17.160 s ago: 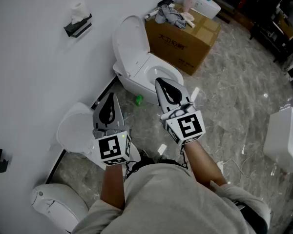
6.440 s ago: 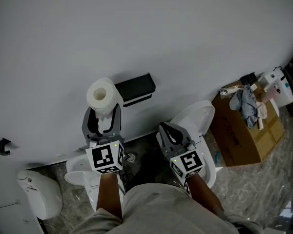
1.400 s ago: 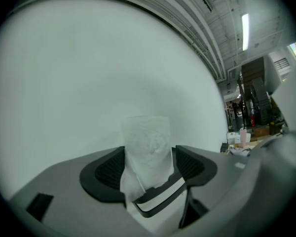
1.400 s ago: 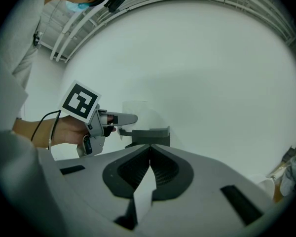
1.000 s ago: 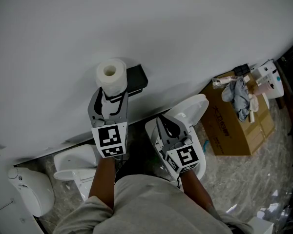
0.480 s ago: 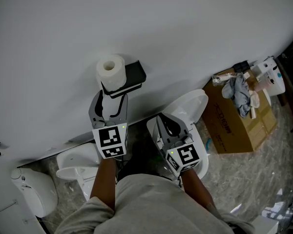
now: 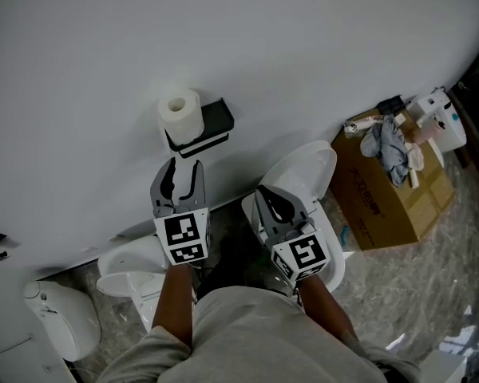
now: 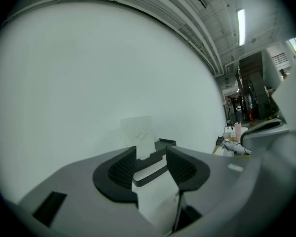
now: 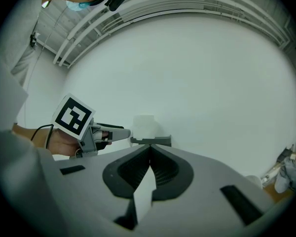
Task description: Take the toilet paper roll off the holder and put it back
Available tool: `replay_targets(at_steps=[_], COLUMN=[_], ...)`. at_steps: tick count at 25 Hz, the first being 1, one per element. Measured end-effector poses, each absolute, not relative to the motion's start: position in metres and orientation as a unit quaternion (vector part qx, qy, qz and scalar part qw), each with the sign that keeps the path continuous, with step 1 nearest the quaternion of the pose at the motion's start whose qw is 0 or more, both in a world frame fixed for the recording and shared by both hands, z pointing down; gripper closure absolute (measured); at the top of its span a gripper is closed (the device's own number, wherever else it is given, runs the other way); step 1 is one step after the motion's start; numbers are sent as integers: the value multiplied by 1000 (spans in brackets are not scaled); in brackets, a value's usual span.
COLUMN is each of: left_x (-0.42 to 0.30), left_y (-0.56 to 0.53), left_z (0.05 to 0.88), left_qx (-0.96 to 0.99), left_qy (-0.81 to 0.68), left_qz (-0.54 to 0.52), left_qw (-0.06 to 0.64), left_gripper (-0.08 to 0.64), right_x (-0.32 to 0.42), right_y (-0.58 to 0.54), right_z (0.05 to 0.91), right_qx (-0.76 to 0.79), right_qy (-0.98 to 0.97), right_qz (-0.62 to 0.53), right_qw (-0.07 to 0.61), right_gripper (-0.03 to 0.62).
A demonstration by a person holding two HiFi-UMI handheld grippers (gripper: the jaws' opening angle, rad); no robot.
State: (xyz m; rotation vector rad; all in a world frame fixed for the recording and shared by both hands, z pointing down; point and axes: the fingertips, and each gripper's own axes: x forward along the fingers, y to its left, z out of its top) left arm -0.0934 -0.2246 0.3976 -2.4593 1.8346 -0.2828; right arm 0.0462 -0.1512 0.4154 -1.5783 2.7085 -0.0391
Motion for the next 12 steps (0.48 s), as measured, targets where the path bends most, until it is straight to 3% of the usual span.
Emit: replay_targets(at_steps=[6, 12], left_x=[-92, -85], left_y=[-203, -177], left_z=[398, 396], left_qx=[-794, -795], left_qy=[601, 601], left_qz=[-85, -71], left_qw=[39, 32], left_gripper=[528, 549], right_x=[49, 58], right_y=[-132, -111], right_z=[407, 393], right_qx=[-505, -506], right_qy=[863, 862], right_qz=[8, 32], right_qw=[-3, -2], right_gripper=[588, 588])
